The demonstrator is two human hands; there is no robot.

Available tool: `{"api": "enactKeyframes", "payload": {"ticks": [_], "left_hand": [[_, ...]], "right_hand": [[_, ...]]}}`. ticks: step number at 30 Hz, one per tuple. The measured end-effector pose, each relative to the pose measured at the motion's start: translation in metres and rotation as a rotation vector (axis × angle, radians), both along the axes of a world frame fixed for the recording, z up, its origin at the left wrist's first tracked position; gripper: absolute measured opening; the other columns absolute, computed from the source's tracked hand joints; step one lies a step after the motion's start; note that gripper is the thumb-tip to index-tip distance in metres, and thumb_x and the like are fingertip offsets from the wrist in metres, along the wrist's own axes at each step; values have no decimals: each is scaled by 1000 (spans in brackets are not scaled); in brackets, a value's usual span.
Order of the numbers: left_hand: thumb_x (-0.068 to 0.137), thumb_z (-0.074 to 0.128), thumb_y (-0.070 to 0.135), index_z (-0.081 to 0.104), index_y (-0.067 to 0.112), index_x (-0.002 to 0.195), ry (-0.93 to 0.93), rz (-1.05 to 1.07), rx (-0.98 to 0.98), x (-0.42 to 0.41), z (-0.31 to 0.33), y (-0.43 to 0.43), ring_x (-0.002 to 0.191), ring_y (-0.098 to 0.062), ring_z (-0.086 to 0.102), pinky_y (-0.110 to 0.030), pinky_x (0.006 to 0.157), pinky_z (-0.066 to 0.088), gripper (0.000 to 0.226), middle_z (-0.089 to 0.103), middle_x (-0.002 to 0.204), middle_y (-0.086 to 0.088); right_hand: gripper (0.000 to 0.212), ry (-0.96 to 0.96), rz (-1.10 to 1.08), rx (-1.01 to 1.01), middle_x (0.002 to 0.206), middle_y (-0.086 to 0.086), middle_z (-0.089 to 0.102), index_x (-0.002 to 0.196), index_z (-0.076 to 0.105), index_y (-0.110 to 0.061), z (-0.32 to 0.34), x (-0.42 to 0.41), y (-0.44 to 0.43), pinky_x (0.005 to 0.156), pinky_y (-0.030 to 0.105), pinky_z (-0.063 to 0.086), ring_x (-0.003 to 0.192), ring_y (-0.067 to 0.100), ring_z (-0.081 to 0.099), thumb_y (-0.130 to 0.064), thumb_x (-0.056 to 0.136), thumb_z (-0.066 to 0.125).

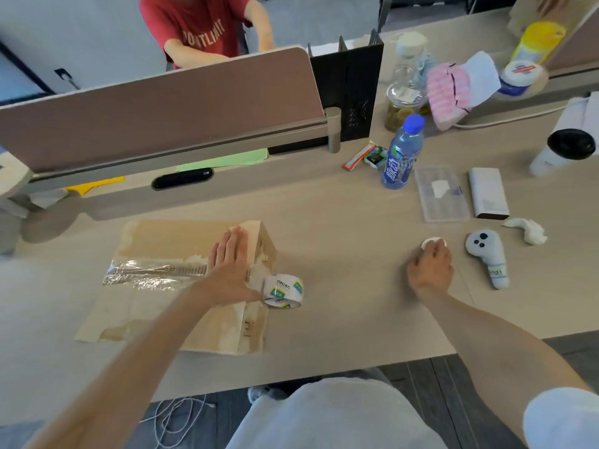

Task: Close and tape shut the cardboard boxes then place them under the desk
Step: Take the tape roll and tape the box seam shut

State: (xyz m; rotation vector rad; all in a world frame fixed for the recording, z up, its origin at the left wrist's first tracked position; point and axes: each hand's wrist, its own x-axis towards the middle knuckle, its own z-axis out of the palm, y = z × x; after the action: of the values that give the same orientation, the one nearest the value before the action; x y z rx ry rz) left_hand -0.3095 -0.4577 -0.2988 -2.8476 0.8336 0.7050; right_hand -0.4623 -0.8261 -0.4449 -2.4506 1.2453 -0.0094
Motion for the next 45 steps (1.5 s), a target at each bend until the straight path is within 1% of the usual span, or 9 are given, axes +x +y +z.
{"api": "enactKeyframes", "payload": {"ticks": [4,7,12,17,22,26,33,40,45], "left_hand": [[70,70,53,-33,8,143,-24,19,-21,0,-5,-2,142,-26,-30,-42,115,-14,134,-35,153,-9],[70,68,49,-30,9,145,-38,42,-35,-2,-6,-1,143,-24,-29,-41,116,-14,130,-32,155,-7],[69,63,44,-16,10,150,-85,76,-132,-5,-7,-1,146,-22,-19,-42,117,-9,118,-17,160,-5],[66,74,27,10,11,149,-161,168,-278,-6,-9,-10,145,-27,6,-44,118,5,106,10,156,-5],[60,78,28,25,11,143,-225,195,-328,-3,-9,-11,132,-29,29,-44,112,23,99,29,145,-6],[60,77,32,30,12,140,-268,146,-329,0,-9,-7,127,-27,34,-42,109,26,95,35,140,-5],[61,72,41,37,12,134,-348,68,-260,-1,-5,-6,123,-27,39,-42,104,32,86,40,138,-5],[69,66,48,45,10,128,-426,6,-211,0,-2,-5,114,-26,49,-40,95,39,73,49,131,-5],[89,34,49,54,14,124,-431,59,-361,6,0,-1,112,-25,51,-42,93,40,53,57,125,-1]], "right_hand": [[56,-57,340,-34,117,24,53,123,61,-3,-5,10,3,78,46,49,102,44,54,3,68,72],[41,-139,452,-37,95,18,56,107,70,-6,-4,27,21,64,40,46,81,40,57,6,68,73],[28,-145,438,184,118,13,55,112,63,-7,5,53,52,80,38,46,111,34,49,-7,85,61],[22,-100,450,393,110,8,58,106,53,-16,16,73,80,73,35,42,99,30,58,-13,85,62],[29,-133,557,471,117,19,56,122,51,-6,24,82,107,83,35,40,109,35,54,-12,94,54],[25,-244,574,523,112,17,59,123,46,-5,58,88,140,71,31,33,98,33,57,-12,99,44],[29,-376,449,807,104,4,65,129,43,-18,108,81,197,62,29,42,70,12,55,-26,104,32],[26,-347,304,901,85,4,64,114,46,-13,113,65,223,63,34,49,70,16,59,-33,103,35],[32,-283,311,915,85,3,56,112,47,-7,113,57,228,50,25,44,61,13,58,-35,104,34]]}}
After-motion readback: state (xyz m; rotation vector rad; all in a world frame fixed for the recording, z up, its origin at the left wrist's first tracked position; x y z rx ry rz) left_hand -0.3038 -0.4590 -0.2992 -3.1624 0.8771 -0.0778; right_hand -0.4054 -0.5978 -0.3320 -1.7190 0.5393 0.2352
